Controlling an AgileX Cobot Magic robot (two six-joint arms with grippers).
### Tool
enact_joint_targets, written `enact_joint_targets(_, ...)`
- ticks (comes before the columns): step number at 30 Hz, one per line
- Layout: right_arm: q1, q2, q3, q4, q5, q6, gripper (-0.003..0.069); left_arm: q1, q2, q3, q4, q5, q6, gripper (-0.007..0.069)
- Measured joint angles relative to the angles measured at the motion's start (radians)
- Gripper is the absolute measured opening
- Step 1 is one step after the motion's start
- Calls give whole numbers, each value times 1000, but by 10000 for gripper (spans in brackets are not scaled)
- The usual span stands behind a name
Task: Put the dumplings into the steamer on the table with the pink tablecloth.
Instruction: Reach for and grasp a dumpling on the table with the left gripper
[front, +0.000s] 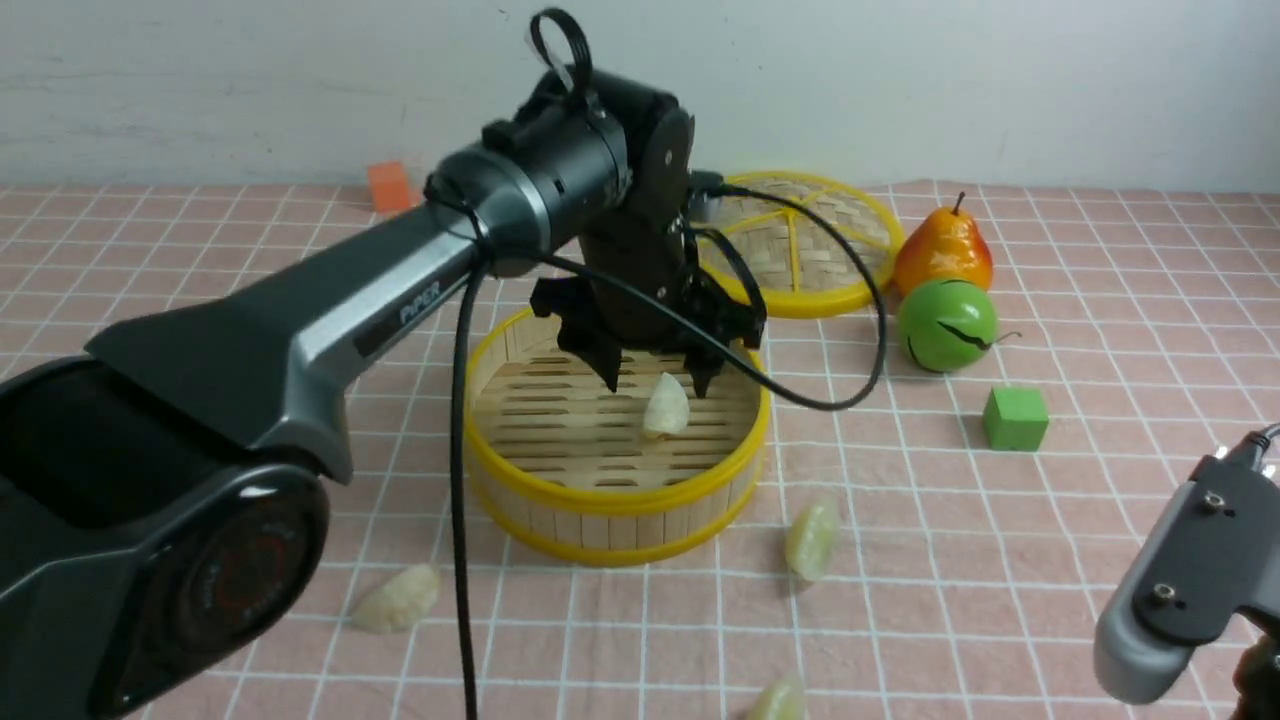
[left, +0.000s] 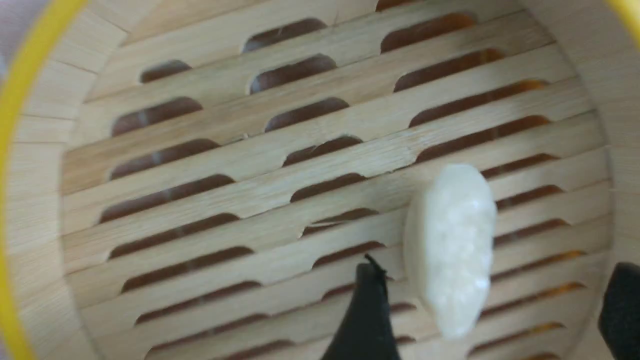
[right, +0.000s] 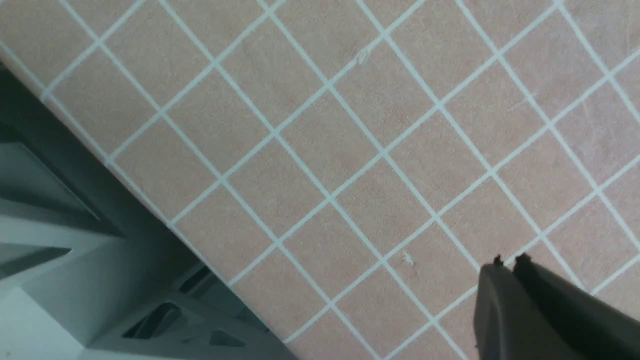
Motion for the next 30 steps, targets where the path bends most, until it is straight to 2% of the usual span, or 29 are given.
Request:
enact_joint_targets(7, 0, 0, 0, 5, -87, 0, 38, 0, -209, 25, 0, 43, 89, 570)
enact_joint_targets(12, 0, 0, -1, 13, -148, 0, 42, 29, -416, 272, -15, 50, 154, 556)
enact_joint_targets(14, 0, 0, -2, 15, -176, 0, 42, 76, -508, 454, -23, 50, 193, 556)
enact_joint_targets(17, 0, 0, -2, 15, -185, 0, 42, 113, -561, 592, -26, 50, 237, 556)
enact_joint_targets(18, 0, 0, -2, 15, -191, 0, 44, 137, -601, 706, -22, 46, 307, 556)
enact_joint_targets(20, 0, 0, -2, 17, -197, 0, 46, 143, -617, 776, -22, 27, 346, 556)
enact_joint_targets(23, 0, 0, -2, 20, -202, 0, 51, 142, -641, 942, -30, -80, 469, 556)
enact_joint_targets(25, 0, 0, -2, 20, -202, 0, 53, 141, -634, 1015, -31, -150, 491, 556)
enact_joint_targets(30, 0, 0, -2, 19, -169, 0, 59, 141, -601, 1085, 15, -257, 459, 556)
